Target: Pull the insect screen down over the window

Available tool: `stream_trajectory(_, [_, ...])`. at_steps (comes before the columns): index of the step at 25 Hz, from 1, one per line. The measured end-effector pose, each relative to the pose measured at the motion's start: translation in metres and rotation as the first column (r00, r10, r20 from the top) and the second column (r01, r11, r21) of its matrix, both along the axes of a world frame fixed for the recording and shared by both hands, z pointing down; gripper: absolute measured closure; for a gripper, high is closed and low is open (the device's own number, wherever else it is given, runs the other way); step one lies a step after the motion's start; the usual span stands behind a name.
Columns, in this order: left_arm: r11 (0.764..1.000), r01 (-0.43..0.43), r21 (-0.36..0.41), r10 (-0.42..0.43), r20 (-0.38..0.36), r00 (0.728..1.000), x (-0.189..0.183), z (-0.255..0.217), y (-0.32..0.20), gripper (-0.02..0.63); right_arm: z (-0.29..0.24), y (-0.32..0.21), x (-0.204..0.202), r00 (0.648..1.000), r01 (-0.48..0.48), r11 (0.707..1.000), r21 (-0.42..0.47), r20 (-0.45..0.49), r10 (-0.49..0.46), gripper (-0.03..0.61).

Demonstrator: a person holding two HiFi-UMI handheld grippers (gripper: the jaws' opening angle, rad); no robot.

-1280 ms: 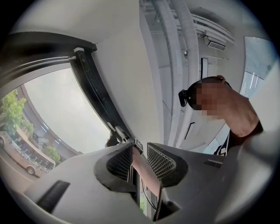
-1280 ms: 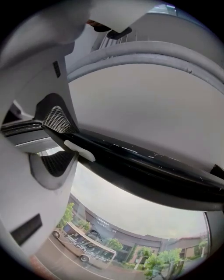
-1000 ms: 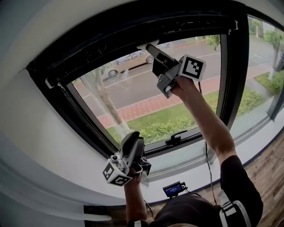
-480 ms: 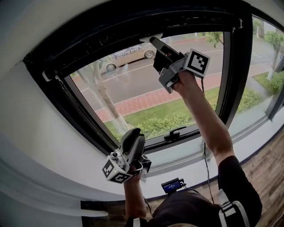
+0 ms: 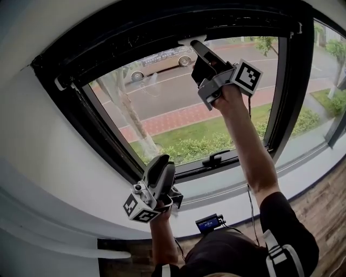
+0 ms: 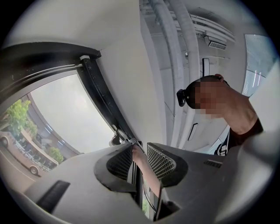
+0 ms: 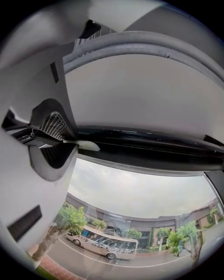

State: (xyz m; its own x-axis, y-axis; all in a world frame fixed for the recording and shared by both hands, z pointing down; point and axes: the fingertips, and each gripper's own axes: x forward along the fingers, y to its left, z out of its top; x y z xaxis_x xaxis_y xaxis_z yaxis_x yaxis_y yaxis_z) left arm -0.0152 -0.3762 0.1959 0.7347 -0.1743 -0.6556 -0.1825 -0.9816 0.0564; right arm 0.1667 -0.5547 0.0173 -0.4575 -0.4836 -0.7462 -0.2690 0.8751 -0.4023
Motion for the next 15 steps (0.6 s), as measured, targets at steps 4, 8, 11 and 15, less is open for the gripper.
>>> stream_trajectory(4, [0.999, 0.022, 0.024, -0.022, 0.009, 1.000, -0.009, 0.005, -0.002, 0.511, 0.004, 0.000, 0.000, 1.000, 0.006, 1.000, 0.001, 0.010, -0.006, 0.554])
stream_trajectory(8, [1.000, 0.025, 0.019, -0.026, 0.007, 1.000, -0.013, 0.002, 0.000, 0.511, 0.010, 0.002, -0.002, 0.999, 0.023, 1.000, -0.001, 0.023, -0.023, 0.554])
stream_trajectory(11, [1.000, 0.026, 0.015, -0.026, 0.015, 1.000, -0.012, -0.002, 0.000, 0.511, 0.021, 0.001, 0.000, 0.999, 0.020, 1.000, -0.011, 0.044, -0.020, 0.554])
stream_trajectory(15, [0.999, 0.034, 0.011, -0.034, 0.014, 0.999, -0.016, 0.002, -0.001, 0.511, 0.040, 0.002, 0.001, 0.999, 0.008, 1.000, -0.013, 0.051, -0.007, 0.554])
